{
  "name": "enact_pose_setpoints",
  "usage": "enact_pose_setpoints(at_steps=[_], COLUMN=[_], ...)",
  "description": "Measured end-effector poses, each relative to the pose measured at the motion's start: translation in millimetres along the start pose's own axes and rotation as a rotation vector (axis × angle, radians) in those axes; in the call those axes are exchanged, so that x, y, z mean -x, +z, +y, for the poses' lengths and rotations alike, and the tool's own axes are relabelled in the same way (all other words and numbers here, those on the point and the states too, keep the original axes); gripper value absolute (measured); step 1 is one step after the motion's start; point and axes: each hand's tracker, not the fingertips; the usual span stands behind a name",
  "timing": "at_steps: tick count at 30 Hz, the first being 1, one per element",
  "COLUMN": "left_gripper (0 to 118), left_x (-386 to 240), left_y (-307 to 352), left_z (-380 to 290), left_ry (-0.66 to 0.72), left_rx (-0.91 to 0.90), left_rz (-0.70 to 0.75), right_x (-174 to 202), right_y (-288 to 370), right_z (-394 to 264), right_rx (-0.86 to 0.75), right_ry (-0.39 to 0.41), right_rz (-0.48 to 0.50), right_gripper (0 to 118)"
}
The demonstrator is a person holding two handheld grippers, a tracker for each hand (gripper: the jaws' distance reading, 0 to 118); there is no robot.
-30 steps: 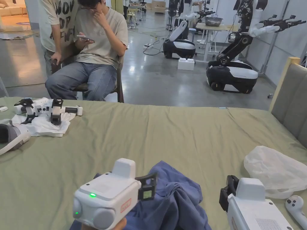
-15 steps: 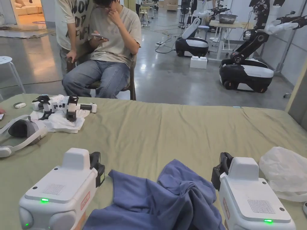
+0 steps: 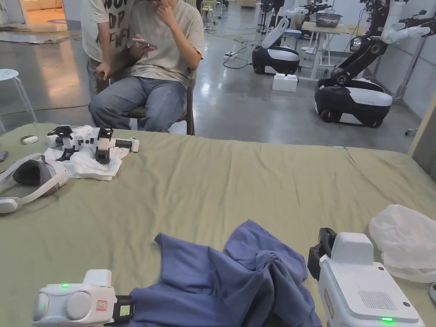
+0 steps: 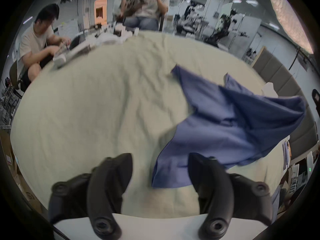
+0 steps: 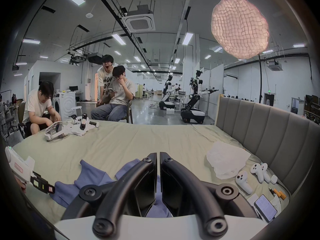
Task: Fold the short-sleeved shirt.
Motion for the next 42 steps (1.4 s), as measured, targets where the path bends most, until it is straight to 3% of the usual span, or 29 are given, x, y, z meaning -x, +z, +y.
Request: enact_pose_setpoints(at_steps=[5, 6, 8, 10, 16, 20, 21, 25, 31, 34, 35, 36, 38, 42], left_gripper=[69, 64, 41, 4, 0, 0, 0, 0, 0, 0, 0, 0, 0, 0], left_x=[-12, -19, -32, -45, -42, -28, -24, -19, -15, -14, -14, -15, -15, -17], left_y=[-27, -25, -23, -21, -5, 22, 28, 40, 43, 40, 40, 40, 41, 56], left_z=[-9, -9, -12, -16, -18, -19, -19, -22, -25, -25, -25, -25, -24, -16], left_ry=[-0.044, -0.063, -0.111, -0.172, -0.14, -0.093, -0.083, -0.073, -0.06, -0.058, -0.062, -0.061, -0.059, -0.063], left_rx=[0.034, 0.025, 0.01, -0.009, -0.049, -0.125, -0.14, -0.154, -0.162, -0.161, -0.165, -0.168, -0.18, -0.233], left_rz=[0.065, 0.084, 0.127, 0.114, 0.032, 0.02, 0.008, -0.014, -0.02, -0.02, -0.016, -0.017, -0.02, -0.028], right_x=[-14, -17, -23, -31, -57, -67, -67, -58, -32, -25, -25, -25, -26, -35], right_y=[1, 2, 3, 2, -16, -36, -41, -59, -96, -103, -102, -101, -99, -82], right_z=[-20, -23, -29, -36, -61, -92, -102, -128, -154, -159, -157, -156, -153, -133], right_rx=[0.057, 0.068, 0.09, 0.112, 0.304, 0.514, 0.558, 0.632, 0.72, 0.728, 0.724, 0.719, 0.704, 0.625], right_ry=[-0.012, -0.011, -0.012, -0.021, -0.006, 0.022, 0.023, 0.059, 0.111, 0.125, 0.121, 0.116, 0.102, 0.069], right_rz=[-0.026, -0.032, -0.044, -0.056, -0.016, 0.048, 0.069, 0.117, 0.194, 0.198, 0.199, 0.208, 0.231, 0.165], right_gripper=[2, 2, 2, 2, 7, 59, 65, 66, 64, 46, 35, 9, 7, 7])
